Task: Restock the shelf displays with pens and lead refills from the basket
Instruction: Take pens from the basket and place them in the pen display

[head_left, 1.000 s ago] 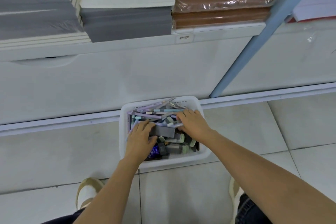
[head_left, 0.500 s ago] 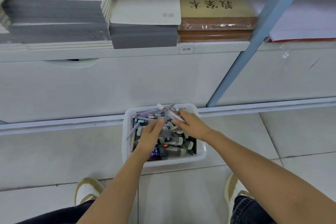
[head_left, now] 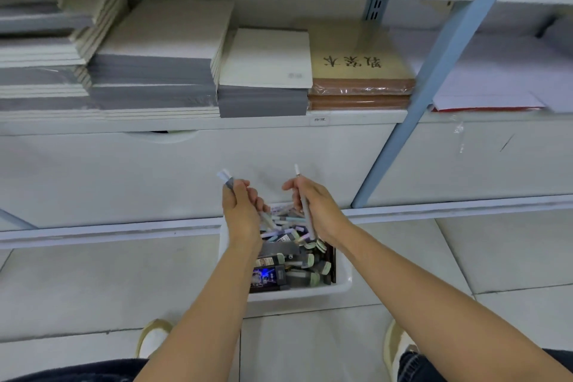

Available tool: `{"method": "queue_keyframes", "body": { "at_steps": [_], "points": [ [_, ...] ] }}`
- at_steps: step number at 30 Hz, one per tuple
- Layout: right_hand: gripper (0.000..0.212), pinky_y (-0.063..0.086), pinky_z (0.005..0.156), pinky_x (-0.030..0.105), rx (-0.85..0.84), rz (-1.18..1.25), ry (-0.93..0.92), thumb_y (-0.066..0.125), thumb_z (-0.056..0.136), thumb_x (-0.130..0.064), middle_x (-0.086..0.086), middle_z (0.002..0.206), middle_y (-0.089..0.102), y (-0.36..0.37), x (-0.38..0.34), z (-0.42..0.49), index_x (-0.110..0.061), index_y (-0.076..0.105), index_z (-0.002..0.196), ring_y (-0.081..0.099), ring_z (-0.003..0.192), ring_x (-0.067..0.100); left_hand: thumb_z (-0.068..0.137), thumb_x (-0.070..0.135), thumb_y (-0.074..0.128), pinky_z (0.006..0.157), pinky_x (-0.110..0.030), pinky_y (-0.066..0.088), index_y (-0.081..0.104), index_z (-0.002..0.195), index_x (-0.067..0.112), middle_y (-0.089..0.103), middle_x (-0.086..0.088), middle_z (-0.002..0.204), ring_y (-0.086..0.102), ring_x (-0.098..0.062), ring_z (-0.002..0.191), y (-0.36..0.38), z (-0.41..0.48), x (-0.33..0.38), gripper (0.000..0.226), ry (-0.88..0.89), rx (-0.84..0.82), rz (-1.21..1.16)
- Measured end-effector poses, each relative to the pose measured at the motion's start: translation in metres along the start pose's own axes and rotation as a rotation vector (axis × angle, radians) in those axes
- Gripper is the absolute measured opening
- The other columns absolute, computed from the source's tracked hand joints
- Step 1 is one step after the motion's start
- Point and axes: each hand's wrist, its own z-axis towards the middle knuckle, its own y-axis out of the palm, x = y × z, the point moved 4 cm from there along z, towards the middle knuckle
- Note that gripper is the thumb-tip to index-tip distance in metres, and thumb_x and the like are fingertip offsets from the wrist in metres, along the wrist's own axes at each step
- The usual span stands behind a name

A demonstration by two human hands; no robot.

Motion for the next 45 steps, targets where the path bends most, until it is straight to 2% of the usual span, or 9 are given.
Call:
{"method": "queue_keyframes", "body": {
  "at_steps": [4, 7, 11, 15, 21, 26, 32, 37, 45],
  "points": [
    [0.037, 0.037, 0.073, 0.025, 0.002, 0.106, -0.13, 0.034, 0.105, -0.031, 0.007, 0.071, 0.046, 0.007, -0.072, 0.003, -0.019, 0.069, 0.101, 0.046, 0.07, 0.016, 0.097, 0.033, 0.056, 0.036, -0.02, 0.022, 0.054, 0.082, 0.013, 0.034, 0.006, 0.054, 0.023, -0.008, 0.041, 0.033, -0.016, 0.038, 0.024, -0.017, -0.308, 0.263],
    [0.033, 0.05, 0.089, 0.02, -0.026, 0.164, -0.237, 0.037, 0.104, -0.03, 0.016, 0.116, 0.065, 0.012, -0.124, 0.001, -0.024, 0.069, 0.108, 0.055, 0.117, 0.02, 0.087, 0.033, 0.07, 0.036, -0.019, 0.023, 0.061, 0.081, 0.013, 0.032, 0.007, 0.052, 0.023, -0.009, 0.041, 0.053, -0.032, 0.076, 0.023, 0.044, -0.427, 0.331],
    [0.027, 0.056, 0.066, 0.024, -0.094, 0.303, -0.335, 0.041, 0.103, -0.025, -0.006, 0.078, 0.066, 0.025, -0.186, -0.014, -0.019, 0.064, 0.116, 0.067, 0.075, 0.016, 0.086, 0.021, 0.072, 0.037, -0.016, 0.027, 0.068, 0.081, 0.013, 0.046, 0.012, 0.044, 0.031, -0.005, 0.037, 0.075, -0.047, 0.14, 0.01, 0.243, -0.441, 0.355],
    [0.023, 0.054, 0.089, 0.038, 0.01, 0.158, -0.486, 0.051, 0.099, -0.015, -0.003, 0.094, 0.065, 0.029, -0.256, -0.028, -0.016, 0.064, 0.118, 0.061, 0.092, 0.015, 0.085, 0.019, 0.072, 0.038, -0.012, 0.032, 0.062, 0.068, 0.013, 0.053, 0.015, 0.044, 0.042, 0.0, 0.035, 0.092, -0.062, 0.206, 0.021, 0.365, -0.451, 0.404],
    [0.016, 0.05, 0.063, 0.022, 0.035, -0.138, -0.673, 0.055, 0.097, -0.014, 0.001, 0.084, 0.07, 0.011, -0.34, -0.047, -0.005, 0.064, 0.106, 0.064, 0.073, 0.01, 0.085, 0.026, 0.072, 0.038, -0.018, 0.027, 0.062, 0.081, 0.012, 0.04, 0.01, 0.047, 0.028, -0.008, 0.041, 0.107, -0.064, 0.278, 0.018, 0.422, -0.506, 0.494],
    [0.015, 0.046, 0.072, 0.017, 0.29, -0.255, -0.749, 0.049, 0.1, -0.022, -0.001, 0.099, 0.07, -0.019, -0.388, -0.024, -0.015, 0.063, 0.102, 0.062, 0.085, 0.001, 0.092, 0.029, 0.058, 0.037, -0.017, 0.028, 0.061, 0.089, 0.009, 0.049, 0.009, 0.06, 0.031, -0.004, 0.038, 0.11, -0.033, 0.31, 0.02, 0.434, -0.385, 0.442],
    [0.019, 0.047, 0.088, 0.025, 0.273, -0.494, -0.687, 0.05, 0.099, -0.023, -0.002, 0.099, 0.072, -0.027, -0.402, 0.014, -0.011, 0.065, 0.104, 0.065, 0.096, 0.01, 0.103, 0.016, 0.037, 0.046, -0.02, 0.038, 0.061, 0.093, 0.008, 0.055, -0.004, 0.069, 0.042, -0.01, 0.049, 0.139, -0.006, 0.329, 0.027, 0.422, -0.592, 0.274],
    [0.015, 0.044, 0.073, 0.017, 0.161, -0.458, -0.669, 0.051, 0.099, -0.023, -0.004, 0.089, 0.075, -0.037, -0.402, 0.014, -0.016, 0.065, 0.098, 0.068, 0.084, 0.004, 0.104, 0.027, 0.037, 0.052, -0.022, 0.051, 0.056, 0.101, 0.011, 0.063, 0.001, 0.063, 0.06, -0.014, 0.054, 0.163, 0.006, 0.345, 0.025, 0.546, -0.601, 0.401],
    [0.017, 0.05, 0.079, 0.025, 0.152, -0.114, -0.782, 0.057, 0.096, -0.019, -0.004, 0.079, 0.064, -0.044, -0.455, 0.008, -0.008, 0.068, 0.104, 0.059, 0.069, 0.007, 0.091, 0.034, 0.063, 0.037, -0.019, 0.025, 0.067, 0.098, 0.014, 0.032, 0.009, 0.052, 0.024, -0.008, 0.042, 0.197, 0.004, 0.35, 0.022, 0.504, -0.676, 0.342]
  ]
}}
